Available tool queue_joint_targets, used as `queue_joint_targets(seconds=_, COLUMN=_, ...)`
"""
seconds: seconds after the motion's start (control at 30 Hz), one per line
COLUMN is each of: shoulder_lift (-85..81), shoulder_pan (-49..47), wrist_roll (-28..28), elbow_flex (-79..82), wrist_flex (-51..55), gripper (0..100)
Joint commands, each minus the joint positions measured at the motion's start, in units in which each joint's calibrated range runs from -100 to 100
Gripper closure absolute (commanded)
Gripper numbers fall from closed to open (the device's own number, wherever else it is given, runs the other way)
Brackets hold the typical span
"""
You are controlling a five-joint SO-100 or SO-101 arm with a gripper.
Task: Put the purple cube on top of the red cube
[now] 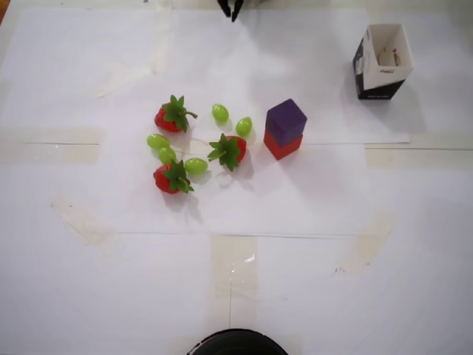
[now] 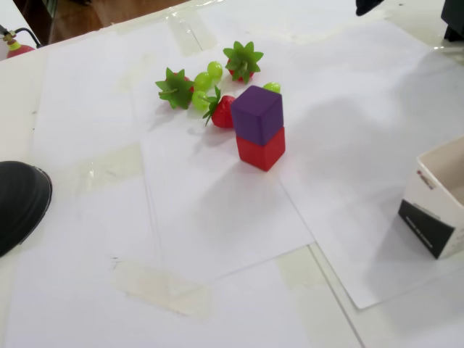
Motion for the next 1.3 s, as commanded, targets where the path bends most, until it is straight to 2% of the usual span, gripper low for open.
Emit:
queue_joint_targets(seconds=0.0, shoulder_lift=-0.9, shoulder_pan=0.9, wrist_roll=0.6, elbow_flex=0.3, wrist_flex=-0.8, gripper=100)
queue_joint_targets(seconds=0.33, shoulder_lift=-0.9, shoulder_pan=0.0, wrist_roll=0.6, elbow_flex=0.5, wrist_flex=0.5, gripper=100)
queue_joint_targets(seconds=0.63, shoulder_lift=-0.9, shoulder_pan=-3.2, wrist_roll=-1.6, elbow_flex=0.0, wrist_flex=1.4, gripper=100)
queue_joint_targets(seconds=1.27, shoulder_lift=-0.9, shoulder_pan=-2.7, wrist_roll=-1.9, elbow_flex=-2.7, wrist_flex=7.6, gripper=100)
